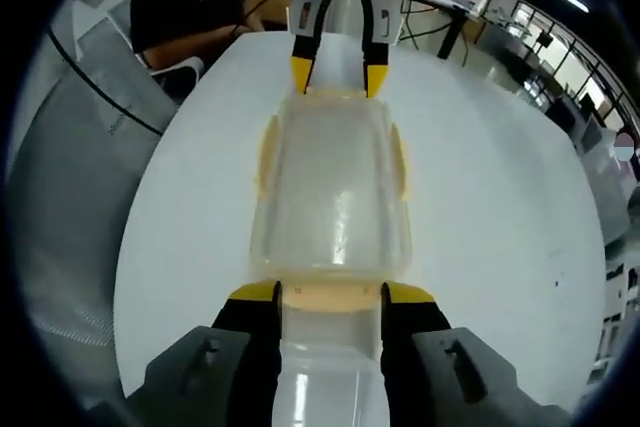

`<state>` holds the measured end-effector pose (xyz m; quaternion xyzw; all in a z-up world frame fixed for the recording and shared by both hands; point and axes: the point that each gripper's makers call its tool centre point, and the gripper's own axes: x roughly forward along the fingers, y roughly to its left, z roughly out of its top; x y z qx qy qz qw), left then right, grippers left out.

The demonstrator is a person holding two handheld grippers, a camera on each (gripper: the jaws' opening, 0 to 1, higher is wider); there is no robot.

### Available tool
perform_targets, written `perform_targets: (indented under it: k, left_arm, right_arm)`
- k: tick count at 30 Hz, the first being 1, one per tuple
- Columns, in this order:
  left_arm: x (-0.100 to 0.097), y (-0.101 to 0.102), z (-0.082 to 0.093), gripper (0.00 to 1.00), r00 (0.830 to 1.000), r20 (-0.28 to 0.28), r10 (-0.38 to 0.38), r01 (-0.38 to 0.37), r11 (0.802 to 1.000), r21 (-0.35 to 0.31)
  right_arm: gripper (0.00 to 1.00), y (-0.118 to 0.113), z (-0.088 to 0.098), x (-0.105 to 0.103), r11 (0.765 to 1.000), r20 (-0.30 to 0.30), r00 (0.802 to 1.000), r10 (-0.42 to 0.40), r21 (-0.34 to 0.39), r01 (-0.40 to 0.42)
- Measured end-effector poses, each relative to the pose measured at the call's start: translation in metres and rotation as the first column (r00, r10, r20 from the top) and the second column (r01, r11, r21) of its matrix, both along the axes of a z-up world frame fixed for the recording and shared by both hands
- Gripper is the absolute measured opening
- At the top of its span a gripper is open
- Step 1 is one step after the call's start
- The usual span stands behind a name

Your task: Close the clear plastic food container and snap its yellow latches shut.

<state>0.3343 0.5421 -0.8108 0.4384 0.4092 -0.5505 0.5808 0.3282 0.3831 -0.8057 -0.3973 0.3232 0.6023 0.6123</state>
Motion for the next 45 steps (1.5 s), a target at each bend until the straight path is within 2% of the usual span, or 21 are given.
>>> perform_targets:
  k: [8, 25, 30, 38, 45]
  left_arm:
    - [-0.004, -0.003, 0.02, 0.34, 1.0, 0.019, 0.011, -0.01, 1.0, -0.012]
    - [-0.017, -0.02, 0.043, 0.34, 0.999, 0.036, 0.019, -0.018, 1.0, -0.005]
    - [-0.017, -0.035, 0.049, 0.34, 0.998, 0.062, 0.01, -0.009, 1.0, -0.017]
    - [-0.021, -0.059, 0.05, 0.34, 0.999, 0.053, -0.004, 0.005, 1.0, -0.019]
    - [-0.019, -0.089, 0.054, 0.34, 0.999, 0.049, -0.02, 0.022, 0.999, -0.033]
  right_arm:
    - [0.35, -0.004, 0.02, -0.005, 1.0, 0.025, 1.0, 0.009, 0.008, -0.009]
    - [0.35, -0.019, 0.045, -0.014, 1.0, 0.044, 0.999, 0.023, 0.005, -0.023]
    - [0.35, -0.034, 0.048, -0.014, 1.0, 0.055, 0.998, 0.01, -0.008, -0.01]
    - [0.35, -0.058, 0.051, -0.02, 1.0, 0.052, 0.999, 0.001, -0.024, 0.0]
    - [0.35, -0.084, 0.052, -0.02, 0.999, 0.046, 0.999, -0.017, -0.036, 0.018]
